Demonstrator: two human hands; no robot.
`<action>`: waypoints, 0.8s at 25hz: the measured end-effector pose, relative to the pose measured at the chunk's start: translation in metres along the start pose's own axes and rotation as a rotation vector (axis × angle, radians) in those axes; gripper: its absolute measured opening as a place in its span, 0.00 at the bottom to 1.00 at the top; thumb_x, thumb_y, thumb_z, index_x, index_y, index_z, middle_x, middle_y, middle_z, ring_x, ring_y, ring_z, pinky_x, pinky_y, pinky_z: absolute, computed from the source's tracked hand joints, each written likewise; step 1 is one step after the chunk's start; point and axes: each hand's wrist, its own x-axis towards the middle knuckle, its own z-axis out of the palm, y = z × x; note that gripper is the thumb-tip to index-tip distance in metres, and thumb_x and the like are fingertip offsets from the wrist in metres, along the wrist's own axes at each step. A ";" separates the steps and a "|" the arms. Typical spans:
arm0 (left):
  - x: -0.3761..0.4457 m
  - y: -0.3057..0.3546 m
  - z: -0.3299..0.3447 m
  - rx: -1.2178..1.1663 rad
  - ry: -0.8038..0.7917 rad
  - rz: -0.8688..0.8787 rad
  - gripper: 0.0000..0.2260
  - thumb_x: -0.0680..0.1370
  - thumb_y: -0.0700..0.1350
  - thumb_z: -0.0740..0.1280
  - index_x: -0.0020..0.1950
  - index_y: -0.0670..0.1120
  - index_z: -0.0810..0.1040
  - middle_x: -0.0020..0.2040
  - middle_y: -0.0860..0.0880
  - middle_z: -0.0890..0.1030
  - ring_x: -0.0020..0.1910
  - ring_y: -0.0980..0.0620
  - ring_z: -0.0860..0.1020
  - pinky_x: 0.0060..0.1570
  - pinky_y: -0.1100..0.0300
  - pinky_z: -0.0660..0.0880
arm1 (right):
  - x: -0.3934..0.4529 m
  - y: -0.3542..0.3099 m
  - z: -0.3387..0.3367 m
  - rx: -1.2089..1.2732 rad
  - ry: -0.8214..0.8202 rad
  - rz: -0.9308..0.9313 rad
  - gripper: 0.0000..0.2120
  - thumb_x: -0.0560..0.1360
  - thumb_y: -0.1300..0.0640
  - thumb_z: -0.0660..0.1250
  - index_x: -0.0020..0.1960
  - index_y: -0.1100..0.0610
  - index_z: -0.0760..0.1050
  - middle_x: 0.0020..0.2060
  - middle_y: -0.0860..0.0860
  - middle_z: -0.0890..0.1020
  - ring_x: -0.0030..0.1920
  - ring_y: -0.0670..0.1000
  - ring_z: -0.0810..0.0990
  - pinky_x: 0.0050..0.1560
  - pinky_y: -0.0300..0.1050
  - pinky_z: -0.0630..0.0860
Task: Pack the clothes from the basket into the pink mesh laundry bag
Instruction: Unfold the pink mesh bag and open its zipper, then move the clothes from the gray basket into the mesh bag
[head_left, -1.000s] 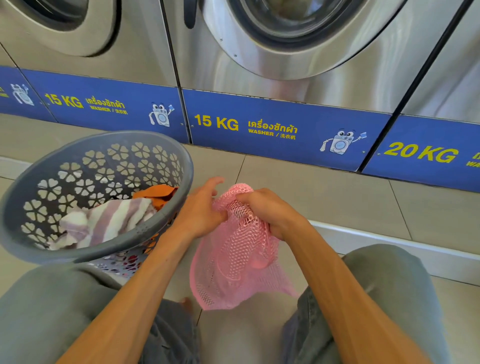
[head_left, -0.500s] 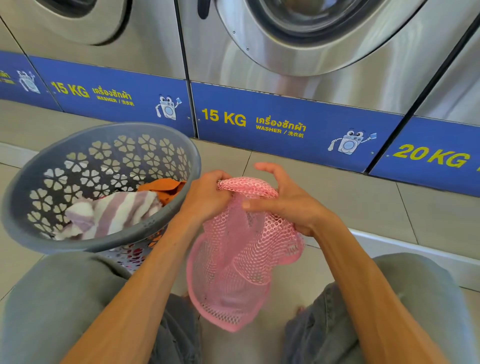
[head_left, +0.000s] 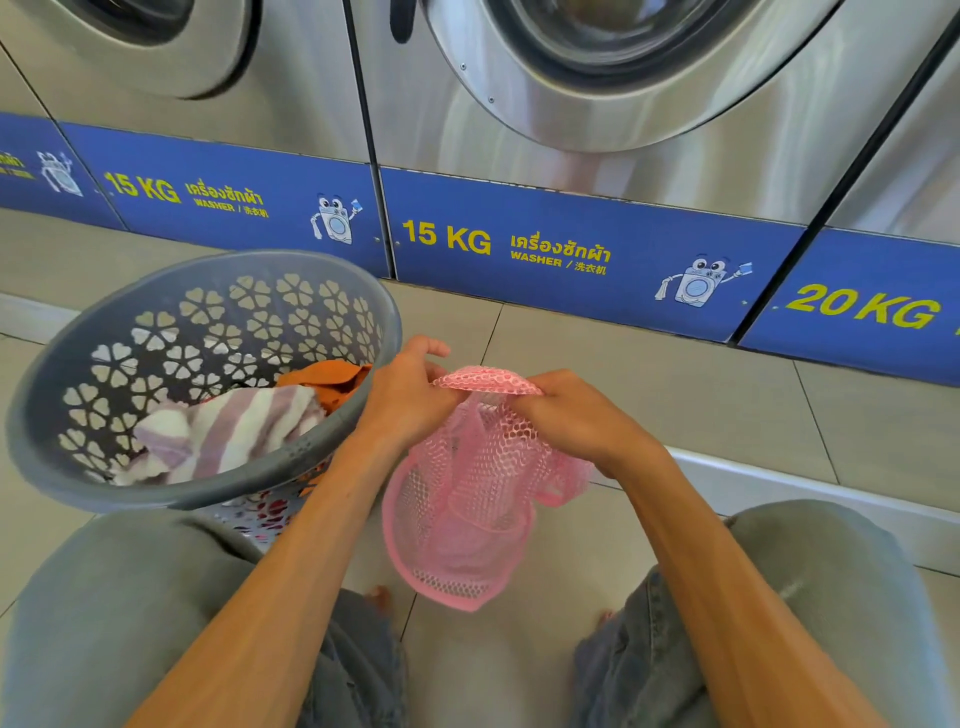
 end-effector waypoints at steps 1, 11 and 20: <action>0.000 -0.001 0.003 0.012 0.015 0.005 0.21 0.72 0.54 0.74 0.61 0.51 0.73 0.49 0.52 0.80 0.47 0.52 0.79 0.41 0.58 0.74 | 0.000 0.000 -0.001 0.056 0.009 0.032 0.12 0.77 0.57 0.63 0.40 0.59 0.80 0.37 0.56 0.83 0.38 0.55 0.78 0.41 0.48 0.70; -0.001 -0.004 0.009 0.273 0.099 -0.111 0.19 0.72 0.64 0.68 0.57 0.54 0.76 0.51 0.49 0.82 0.50 0.47 0.80 0.47 0.50 0.79 | 0.004 -0.002 -0.004 0.420 -0.084 0.162 0.10 0.78 0.55 0.69 0.47 0.62 0.83 0.39 0.59 0.87 0.36 0.58 0.85 0.42 0.51 0.81; 0.011 -0.018 -0.039 -0.068 0.016 0.012 0.10 0.73 0.45 0.72 0.52 0.53 0.77 0.40 0.53 0.84 0.40 0.50 0.85 0.46 0.47 0.82 | 0.028 -0.021 0.024 0.530 -0.088 0.236 0.23 0.81 0.43 0.61 0.63 0.61 0.79 0.46 0.57 0.87 0.41 0.55 0.85 0.43 0.47 0.80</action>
